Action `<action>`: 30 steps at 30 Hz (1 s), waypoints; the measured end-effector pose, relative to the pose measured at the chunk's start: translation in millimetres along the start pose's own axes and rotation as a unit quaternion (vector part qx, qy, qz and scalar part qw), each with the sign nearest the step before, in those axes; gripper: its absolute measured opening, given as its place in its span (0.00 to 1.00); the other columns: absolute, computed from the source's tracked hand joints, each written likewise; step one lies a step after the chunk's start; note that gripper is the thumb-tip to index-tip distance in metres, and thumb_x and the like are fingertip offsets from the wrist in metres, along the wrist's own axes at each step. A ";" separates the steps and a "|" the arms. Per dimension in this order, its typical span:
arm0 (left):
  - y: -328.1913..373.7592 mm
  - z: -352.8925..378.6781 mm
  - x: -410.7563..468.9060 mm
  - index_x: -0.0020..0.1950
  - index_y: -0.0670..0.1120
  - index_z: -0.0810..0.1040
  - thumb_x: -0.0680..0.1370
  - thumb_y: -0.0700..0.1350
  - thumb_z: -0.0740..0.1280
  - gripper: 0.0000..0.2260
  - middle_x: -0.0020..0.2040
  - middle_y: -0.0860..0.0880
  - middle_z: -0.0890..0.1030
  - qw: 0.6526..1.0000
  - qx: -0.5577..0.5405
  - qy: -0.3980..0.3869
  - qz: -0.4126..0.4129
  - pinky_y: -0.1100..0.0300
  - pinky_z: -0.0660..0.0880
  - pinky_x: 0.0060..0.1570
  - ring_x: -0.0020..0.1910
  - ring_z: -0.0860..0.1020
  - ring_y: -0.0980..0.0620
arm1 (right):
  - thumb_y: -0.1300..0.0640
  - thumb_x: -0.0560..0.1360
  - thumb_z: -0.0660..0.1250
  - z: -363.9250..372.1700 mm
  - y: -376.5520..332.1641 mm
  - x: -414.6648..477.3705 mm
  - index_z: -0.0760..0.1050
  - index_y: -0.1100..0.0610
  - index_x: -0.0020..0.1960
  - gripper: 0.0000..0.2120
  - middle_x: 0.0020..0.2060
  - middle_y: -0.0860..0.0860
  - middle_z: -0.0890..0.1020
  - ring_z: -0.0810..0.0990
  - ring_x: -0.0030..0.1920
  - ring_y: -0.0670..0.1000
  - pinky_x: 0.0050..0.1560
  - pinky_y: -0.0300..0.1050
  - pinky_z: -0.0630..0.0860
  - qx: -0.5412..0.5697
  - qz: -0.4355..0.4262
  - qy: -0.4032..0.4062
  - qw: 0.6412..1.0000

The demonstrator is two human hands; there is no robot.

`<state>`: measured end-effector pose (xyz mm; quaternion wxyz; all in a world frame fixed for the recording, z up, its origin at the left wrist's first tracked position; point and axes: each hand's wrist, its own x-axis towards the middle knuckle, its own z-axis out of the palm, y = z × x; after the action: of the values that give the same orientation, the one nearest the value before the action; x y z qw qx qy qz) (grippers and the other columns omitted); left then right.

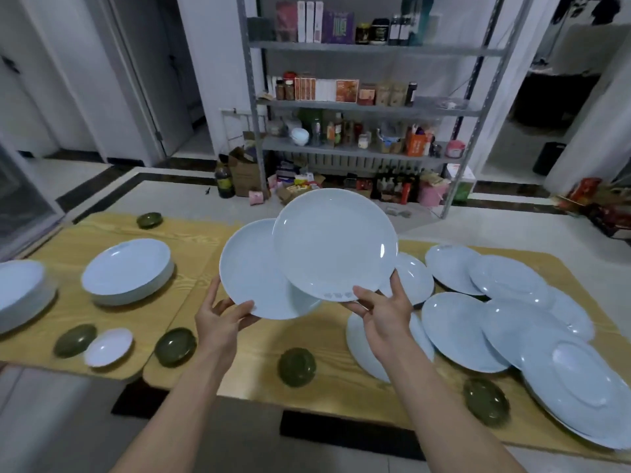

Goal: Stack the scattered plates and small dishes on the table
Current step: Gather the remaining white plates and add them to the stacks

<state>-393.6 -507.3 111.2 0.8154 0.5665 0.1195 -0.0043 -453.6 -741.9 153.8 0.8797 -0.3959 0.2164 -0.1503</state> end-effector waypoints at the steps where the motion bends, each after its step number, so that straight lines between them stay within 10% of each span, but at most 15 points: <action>1: 7.2 -20.0 0.5 0.77 0.53 0.64 0.70 0.27 0.73 0.41 0.59 0.41 0.80 1.000 -0.004 0.010 0.001 0.48 0.83 0.44 0.54 0.83 0.43 | 0.80 0.70 0.66 13.9 12.5 -5.9 0.68 0.50 0.75 0.39 0.58 0.57 0.83 0.84 0.53 0.60 0.44 0.54 0.83 0.002 0.007 -0.002 1.000; 30: 91.8 -288.5 219.4 0.78 0.53 0.61 0.73 0.25 0.68 0.39 0.52 0.46 0.81 0.977 -0.088 0.193 -0.030 0.46 0.82 0.48 0.54 0.82 0.43 | 0.79 0.70 0.67 302.5 231.8 81.8 0.62 0.51 0.78 0.43 0.52 0.55 0.84 0.85 0.45 0.56 0.39 0.48 0.84 -0.070 0.139 -0.063 0.986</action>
<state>-222.2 -179.5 57.0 0.8231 0.4789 0.2914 0.0908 -210.4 -437.8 135.1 0.8742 -0.4310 0.2231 0.0144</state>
